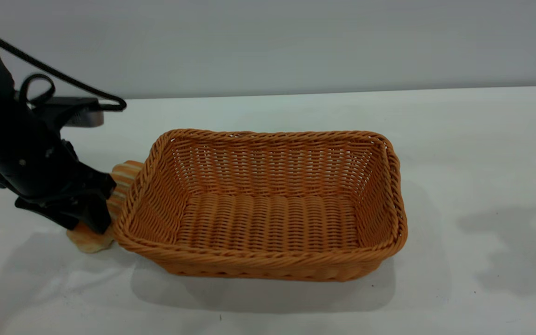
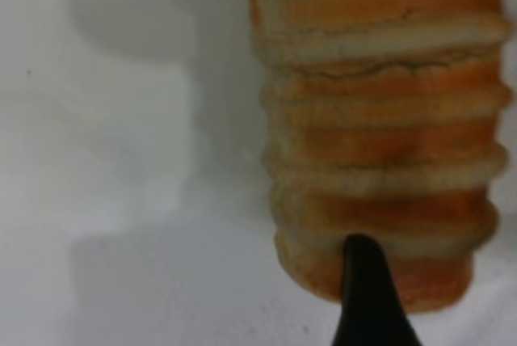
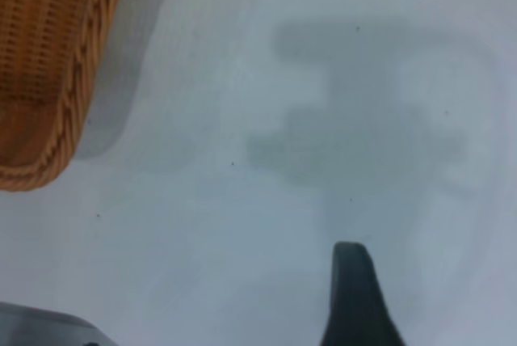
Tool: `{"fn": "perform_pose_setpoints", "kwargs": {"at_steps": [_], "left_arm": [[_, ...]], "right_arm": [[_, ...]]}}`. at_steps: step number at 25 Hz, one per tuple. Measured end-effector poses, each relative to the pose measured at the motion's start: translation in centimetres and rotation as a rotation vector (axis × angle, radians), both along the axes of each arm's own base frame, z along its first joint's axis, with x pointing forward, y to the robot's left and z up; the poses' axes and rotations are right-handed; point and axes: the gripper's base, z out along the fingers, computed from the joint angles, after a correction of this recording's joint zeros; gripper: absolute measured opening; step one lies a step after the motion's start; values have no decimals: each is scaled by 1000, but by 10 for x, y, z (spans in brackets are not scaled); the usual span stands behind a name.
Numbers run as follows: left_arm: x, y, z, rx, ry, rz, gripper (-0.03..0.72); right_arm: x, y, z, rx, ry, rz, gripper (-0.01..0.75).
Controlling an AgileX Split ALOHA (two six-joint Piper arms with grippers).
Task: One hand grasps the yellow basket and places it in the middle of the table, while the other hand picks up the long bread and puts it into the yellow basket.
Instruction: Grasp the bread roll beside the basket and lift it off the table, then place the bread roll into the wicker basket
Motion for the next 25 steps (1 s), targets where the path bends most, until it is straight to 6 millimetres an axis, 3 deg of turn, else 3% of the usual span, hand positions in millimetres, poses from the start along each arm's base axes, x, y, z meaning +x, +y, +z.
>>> {"fn": "perform_pose_setpoints", "kwargs": {"at_steps": [5, 9, 12, 16, 20, 25], "left_arm": [[3, 2, -12, 20, -23, -1, 461], [3, 3, -18, 40, -25, -25, 390], [3, 3, -20, 44, -23, -31, 288], [4, 10, -17, 41, -18, -12, 71], [6, 29, 7, 12, -34, 121, 48], [8, 33, 74, -36, -187, 217, 48]], "right_arm": [[0, 0, 0, 0, 1, 0, 498], [0, 0, 0, 0, 2, 0, 484], [0, 0, 0, 0, 3, -1, 484], [-1, 0, 0, 0, 7, -4, 482], [-1, 0, 0, 0, 8, -3, 482], [-1, 0, 0, 2, 9, -10, 482]]}}
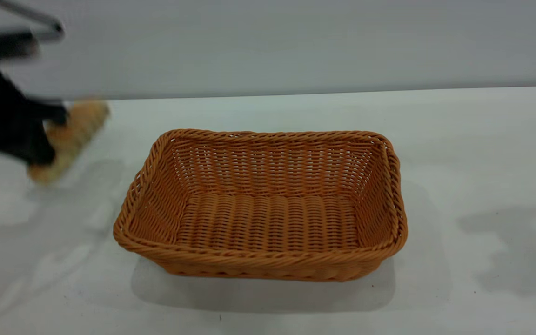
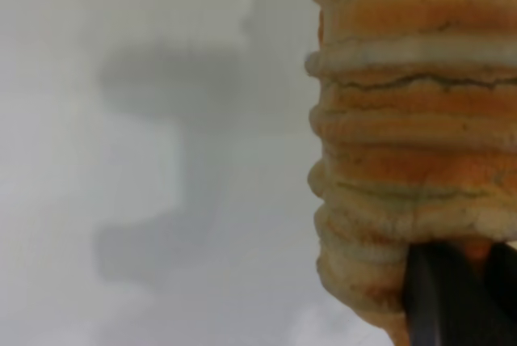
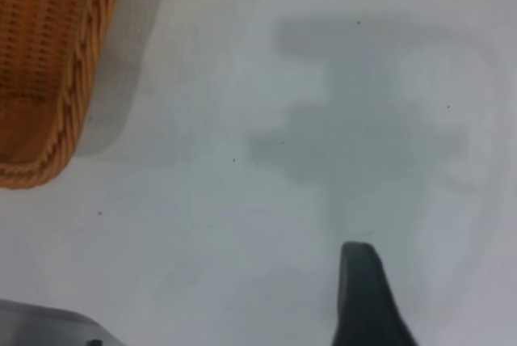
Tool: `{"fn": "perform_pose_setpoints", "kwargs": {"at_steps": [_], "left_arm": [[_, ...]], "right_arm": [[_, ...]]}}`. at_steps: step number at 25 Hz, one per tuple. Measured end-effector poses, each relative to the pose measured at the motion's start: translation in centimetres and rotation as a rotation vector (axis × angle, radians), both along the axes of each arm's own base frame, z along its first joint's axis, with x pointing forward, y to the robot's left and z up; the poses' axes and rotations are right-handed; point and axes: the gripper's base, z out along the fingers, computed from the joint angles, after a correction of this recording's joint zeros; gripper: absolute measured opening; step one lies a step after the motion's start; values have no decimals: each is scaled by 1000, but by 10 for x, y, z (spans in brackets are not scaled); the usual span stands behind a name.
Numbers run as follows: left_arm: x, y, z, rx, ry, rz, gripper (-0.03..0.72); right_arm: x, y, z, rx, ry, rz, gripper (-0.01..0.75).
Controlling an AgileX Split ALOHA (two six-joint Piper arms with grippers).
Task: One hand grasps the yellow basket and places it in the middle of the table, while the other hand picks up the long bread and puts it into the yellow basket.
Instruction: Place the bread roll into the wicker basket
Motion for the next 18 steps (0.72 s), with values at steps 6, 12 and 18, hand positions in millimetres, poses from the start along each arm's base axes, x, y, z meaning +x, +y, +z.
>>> {"fn": "perform_pose_setpoints", "kwargs": {"at_steps": [6, 12, 18], "left_arm": [[-10, -51, 39, -11, -112, -173, 48], [-30, -110, 30, 11, -64, -434, 48], [-42, -138, 26, 11, -47, -527, 146]], "right_arm": [[1, 0, 0, 3, -15, -5, 482], [2, 0, 1, 4, -20, -7, 482], [2, 0, 1, 4, -20, -7, 481]]}}
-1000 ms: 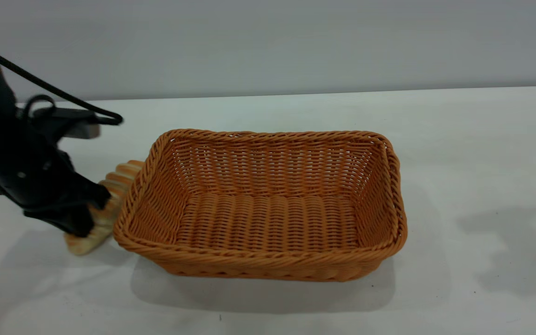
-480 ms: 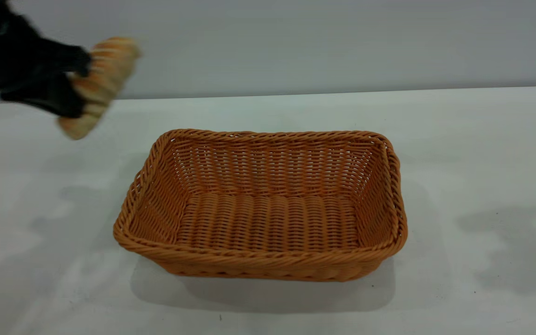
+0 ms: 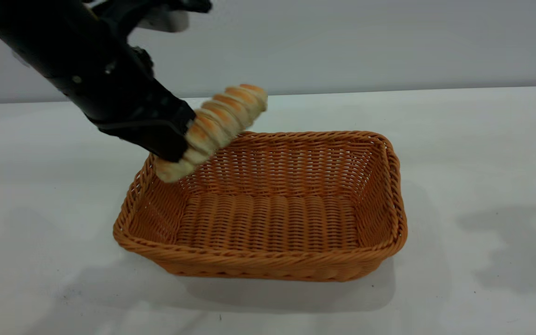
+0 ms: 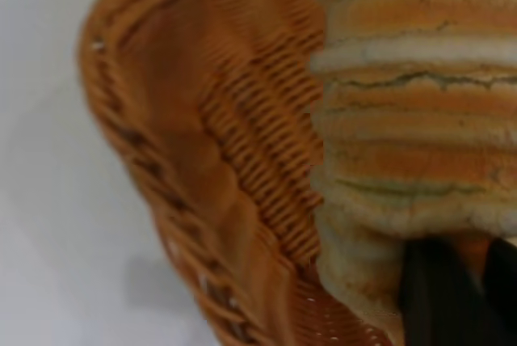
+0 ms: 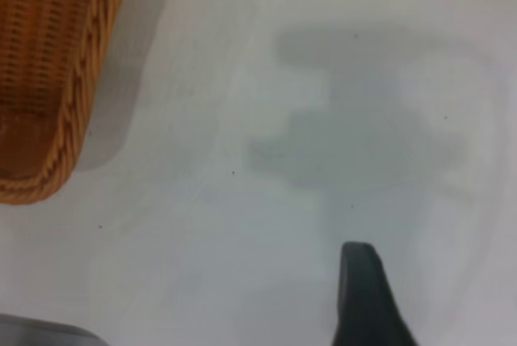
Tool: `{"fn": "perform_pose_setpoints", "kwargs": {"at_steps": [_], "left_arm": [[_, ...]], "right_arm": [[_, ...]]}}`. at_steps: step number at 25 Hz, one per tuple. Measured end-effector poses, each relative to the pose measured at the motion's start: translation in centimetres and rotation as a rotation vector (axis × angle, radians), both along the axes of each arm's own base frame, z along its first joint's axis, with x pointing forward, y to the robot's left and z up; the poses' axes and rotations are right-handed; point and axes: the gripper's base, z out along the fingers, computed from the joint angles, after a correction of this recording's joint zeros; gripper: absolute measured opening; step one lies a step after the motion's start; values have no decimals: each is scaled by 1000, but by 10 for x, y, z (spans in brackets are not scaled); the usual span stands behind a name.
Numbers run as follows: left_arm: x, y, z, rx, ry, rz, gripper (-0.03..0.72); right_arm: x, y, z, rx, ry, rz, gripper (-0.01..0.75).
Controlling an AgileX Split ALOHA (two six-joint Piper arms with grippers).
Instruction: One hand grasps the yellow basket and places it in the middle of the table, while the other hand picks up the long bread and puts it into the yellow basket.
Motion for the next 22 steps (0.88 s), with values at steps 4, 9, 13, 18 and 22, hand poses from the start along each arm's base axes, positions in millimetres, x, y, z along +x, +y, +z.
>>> {"fn": "perform_pose_setpoints", "kwargs": {"at_steps": [4, 9, 13, 18, 22], "left_arm": [[-2, 0, -1, 5, 21, -7, 346], [-3, 12, 19, 60, 80, -31, 516], [3, 48, 90, 118, 18, 113, 535], [-25, 108, 167, 283, -94, 335, 536], [-69, 135, 205, 340, -116, 453, 536]], "right_arm": [[0, 0, 0, 0, 0, 0, 481], [-1, 0, 0, 0, 3, 0, 481], [-10, -1, 10, 0, 6, 1, 481], [-38, -4, 35, -1, 26, 5, 481], [-68, -7, 59, 5, 7, 10, 481]]}}
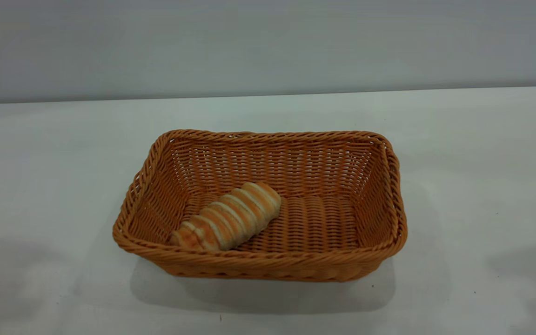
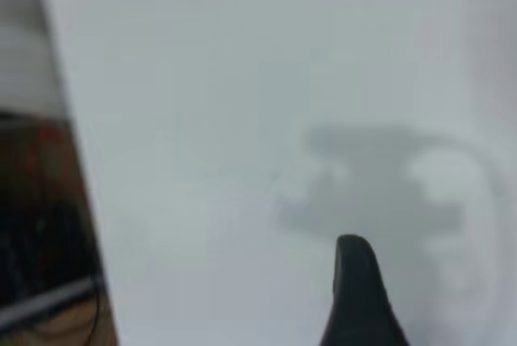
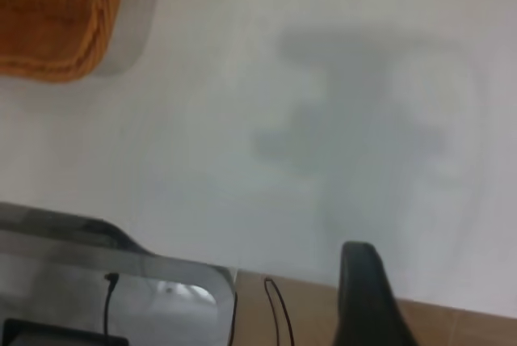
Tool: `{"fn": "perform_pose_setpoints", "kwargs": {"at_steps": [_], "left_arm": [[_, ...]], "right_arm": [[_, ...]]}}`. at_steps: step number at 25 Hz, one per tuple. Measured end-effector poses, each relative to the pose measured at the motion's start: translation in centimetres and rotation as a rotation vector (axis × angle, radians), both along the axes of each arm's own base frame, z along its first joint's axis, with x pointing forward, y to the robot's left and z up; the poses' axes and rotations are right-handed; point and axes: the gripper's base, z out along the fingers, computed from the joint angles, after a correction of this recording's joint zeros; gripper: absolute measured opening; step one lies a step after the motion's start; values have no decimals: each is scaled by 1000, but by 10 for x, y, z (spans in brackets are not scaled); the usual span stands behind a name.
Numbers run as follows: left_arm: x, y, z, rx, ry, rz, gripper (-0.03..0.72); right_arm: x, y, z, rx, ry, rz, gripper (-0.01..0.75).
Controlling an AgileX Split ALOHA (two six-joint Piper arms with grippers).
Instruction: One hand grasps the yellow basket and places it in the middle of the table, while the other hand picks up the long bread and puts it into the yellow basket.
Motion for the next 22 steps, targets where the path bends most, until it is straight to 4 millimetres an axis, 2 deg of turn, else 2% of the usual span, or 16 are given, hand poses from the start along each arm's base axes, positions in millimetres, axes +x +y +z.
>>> {"fn": "perform_pose_setpoints", "kwargs": {"at_steps": [3, 6, 10, 12, 15, 18, 22], "left_arm": [[-35, 7, 22, -22, -41, 42, 536], [-68, 12, 44, -65, -157, 42, 536], [-113, 18, 57, -111, -278, 35, 536], [-135, 21, 52, -131, -310, 30, 536], [-166, 25, 37, -161, -345, 21, 536], [-193, 27, 17, -198, -370, 8, 536], [-224, 28, -15, -250, -403, -24, 536]], "right_arm": [[-26, -1, 24, 31, -97, 8, 481], [-59, -1, 48, 79, -215, 35, 481], [-107, -3, 68, 121, -376, 83, 481], [-130, -6, 66, 125, -425, 96, 481], [-158, -9, 51, 116, -465, 118, 481], [-181, -12, 27, 108, -484, 135, 481], [-199, -14, -7, 103, -476, 141, 481]]}}
